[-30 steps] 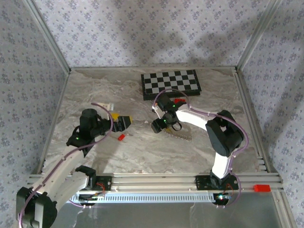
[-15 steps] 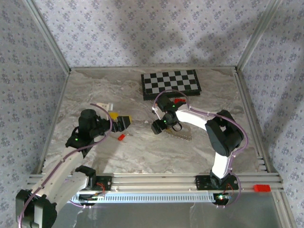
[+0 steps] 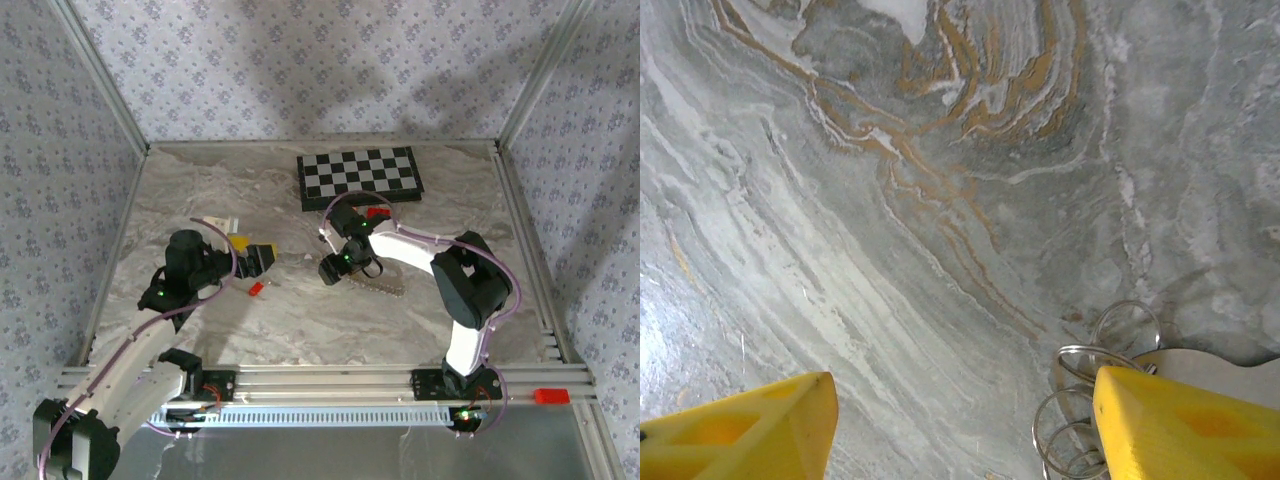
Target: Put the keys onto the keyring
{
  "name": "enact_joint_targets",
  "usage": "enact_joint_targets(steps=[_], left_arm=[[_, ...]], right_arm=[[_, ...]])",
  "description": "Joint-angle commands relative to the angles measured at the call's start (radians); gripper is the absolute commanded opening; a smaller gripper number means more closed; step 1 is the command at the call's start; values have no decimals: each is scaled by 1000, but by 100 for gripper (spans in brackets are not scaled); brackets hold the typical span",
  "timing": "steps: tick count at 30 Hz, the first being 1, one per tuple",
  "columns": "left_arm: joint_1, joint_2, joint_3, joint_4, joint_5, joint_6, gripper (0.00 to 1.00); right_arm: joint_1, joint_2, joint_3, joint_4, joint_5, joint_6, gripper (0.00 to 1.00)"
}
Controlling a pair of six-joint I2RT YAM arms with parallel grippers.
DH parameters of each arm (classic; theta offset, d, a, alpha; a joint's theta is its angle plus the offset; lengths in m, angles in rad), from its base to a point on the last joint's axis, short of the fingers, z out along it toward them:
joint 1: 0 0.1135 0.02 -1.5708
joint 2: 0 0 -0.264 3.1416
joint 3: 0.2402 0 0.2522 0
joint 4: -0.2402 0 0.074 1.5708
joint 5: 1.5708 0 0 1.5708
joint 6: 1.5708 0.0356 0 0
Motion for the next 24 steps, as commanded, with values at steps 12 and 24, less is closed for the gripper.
enact_joint_targets(steps=[12,24], left_arm=[[-6,-31,24,-6,-11,23,100],[-6,-35,15,-5,-14,23,100]], right_arm=[[-17,-31,-20,-46,-17,0,71],[-60,-21,38,-36,-37,-8,72]])
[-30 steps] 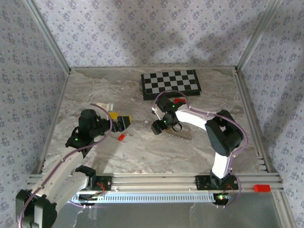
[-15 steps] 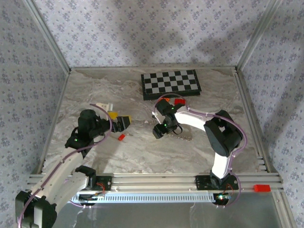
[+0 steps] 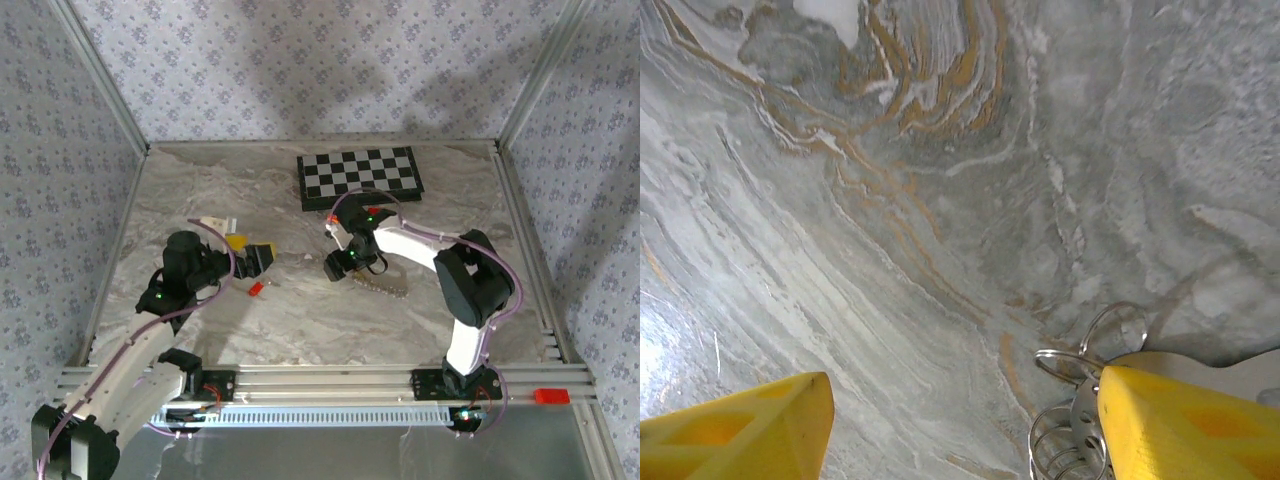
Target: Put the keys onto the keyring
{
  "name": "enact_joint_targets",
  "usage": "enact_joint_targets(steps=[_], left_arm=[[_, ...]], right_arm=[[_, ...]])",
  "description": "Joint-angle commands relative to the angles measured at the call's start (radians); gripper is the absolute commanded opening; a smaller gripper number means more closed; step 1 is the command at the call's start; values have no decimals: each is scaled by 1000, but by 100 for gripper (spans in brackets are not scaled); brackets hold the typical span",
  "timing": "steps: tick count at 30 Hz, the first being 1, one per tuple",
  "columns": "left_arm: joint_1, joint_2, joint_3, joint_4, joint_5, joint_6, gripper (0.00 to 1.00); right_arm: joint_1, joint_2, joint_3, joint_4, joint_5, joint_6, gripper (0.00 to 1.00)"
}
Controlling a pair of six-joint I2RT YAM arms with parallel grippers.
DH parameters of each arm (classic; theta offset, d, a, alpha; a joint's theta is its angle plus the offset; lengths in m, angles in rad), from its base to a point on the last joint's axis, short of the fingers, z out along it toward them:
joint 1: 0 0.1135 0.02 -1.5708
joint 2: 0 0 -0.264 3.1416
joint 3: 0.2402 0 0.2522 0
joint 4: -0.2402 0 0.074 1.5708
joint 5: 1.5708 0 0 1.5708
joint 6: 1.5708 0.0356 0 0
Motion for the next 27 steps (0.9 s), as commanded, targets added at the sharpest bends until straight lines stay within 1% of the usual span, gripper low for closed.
enact_joint_targets(steps=[1,12,21,27], left_arm=[[-6,-8,14,1,-3,12,100],[-6,-11,17,3,-2,10,100],[-6,-5,20,4,-3,13,100],[-6,-3,14,11,-1,10,100]], right_arm=[[-10,-18,26,-13,-22,-11,72],[-44,40,40,-12,-17,-30,72],[-34,57,35,-8,-49,-29,72],[-22,47,26,-16,-57,-27,69]])
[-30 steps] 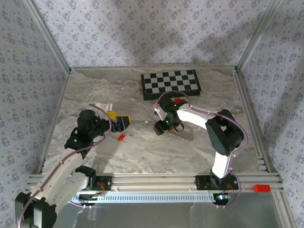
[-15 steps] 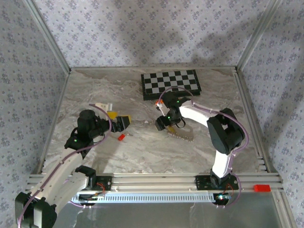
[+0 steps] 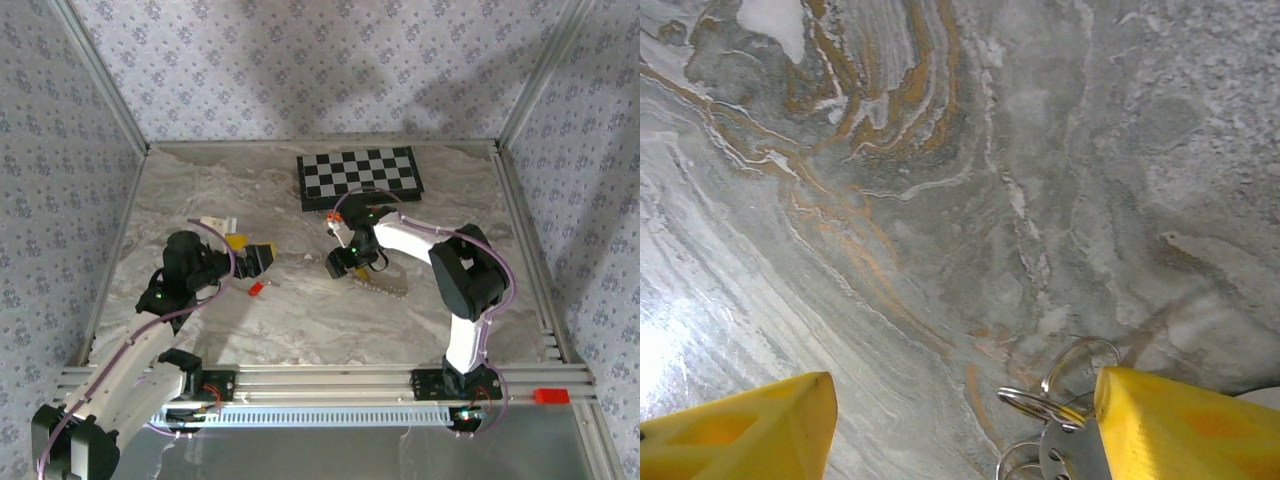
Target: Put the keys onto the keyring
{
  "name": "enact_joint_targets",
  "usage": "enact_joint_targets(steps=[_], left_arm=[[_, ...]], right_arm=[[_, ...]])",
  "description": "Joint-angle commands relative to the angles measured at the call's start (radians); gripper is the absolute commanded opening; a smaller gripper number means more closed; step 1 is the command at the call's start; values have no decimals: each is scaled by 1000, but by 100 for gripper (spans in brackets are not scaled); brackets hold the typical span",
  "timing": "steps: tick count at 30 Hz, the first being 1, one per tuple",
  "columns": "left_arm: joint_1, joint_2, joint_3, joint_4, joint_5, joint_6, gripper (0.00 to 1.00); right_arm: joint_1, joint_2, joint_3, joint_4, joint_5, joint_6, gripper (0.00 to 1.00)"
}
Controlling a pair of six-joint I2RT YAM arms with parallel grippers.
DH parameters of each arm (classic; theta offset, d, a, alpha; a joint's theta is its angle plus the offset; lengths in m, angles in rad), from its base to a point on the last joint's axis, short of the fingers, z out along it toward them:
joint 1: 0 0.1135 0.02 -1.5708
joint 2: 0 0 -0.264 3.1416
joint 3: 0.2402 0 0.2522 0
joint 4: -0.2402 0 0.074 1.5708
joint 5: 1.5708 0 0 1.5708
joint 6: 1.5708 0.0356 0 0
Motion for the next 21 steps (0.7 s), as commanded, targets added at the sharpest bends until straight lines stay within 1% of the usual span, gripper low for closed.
enact_joint_targets(steps=[1,16,17,21], left_arm=[[-6,-4,12,10,-1,10,100],[-6,-8,11,7,-4,12,100],[-6,-10,11,7,-4,13,100],[-6,-9,7,9,-8,13,100]], right_arm=[[12,-6,6,-19,-25,-6,69],[28,-57,-28,-39,-14,6,60],[29,-62,-64,-41,-11,7,59],[32,-88,-86,-56,3,10,56]])
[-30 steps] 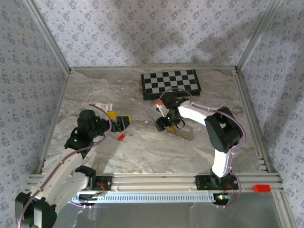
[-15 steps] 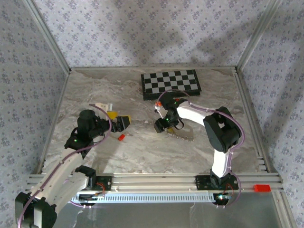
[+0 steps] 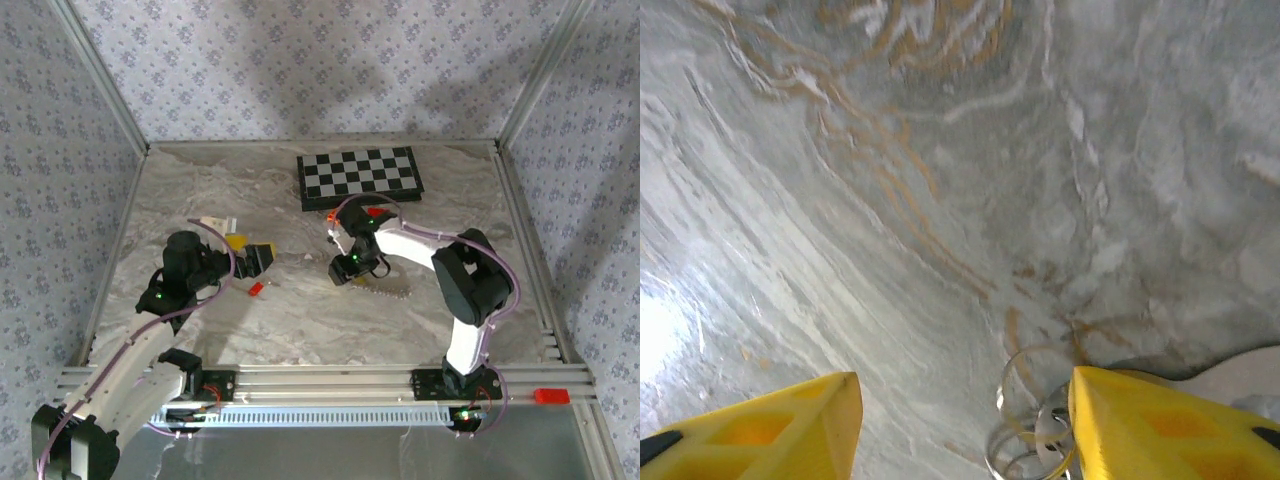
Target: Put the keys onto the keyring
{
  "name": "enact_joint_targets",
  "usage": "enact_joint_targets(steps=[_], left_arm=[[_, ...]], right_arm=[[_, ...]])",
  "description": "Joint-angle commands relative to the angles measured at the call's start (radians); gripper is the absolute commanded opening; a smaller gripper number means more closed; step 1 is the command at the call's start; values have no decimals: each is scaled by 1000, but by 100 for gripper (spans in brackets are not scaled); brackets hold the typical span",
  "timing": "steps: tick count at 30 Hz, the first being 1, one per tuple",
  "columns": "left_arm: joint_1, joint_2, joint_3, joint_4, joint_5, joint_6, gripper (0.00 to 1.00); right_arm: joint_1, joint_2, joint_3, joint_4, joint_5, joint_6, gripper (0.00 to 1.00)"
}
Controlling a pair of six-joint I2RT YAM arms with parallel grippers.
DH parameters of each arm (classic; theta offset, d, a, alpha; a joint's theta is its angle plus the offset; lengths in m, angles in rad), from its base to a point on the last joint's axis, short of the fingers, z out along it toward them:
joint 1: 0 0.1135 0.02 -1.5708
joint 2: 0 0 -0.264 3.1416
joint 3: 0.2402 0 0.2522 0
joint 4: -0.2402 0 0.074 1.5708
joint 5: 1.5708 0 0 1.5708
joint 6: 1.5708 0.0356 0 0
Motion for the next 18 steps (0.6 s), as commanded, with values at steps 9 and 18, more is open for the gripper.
enact_joint_targets(steps=[9,18], left_arm=[[-6,-3,14,12,-3,13,100],[-6,-7,21,2,-3,21,100]], right_arm=[[47,-83,19,-91,141,0,51],[90,-33,98,-148,268,-19,46]])
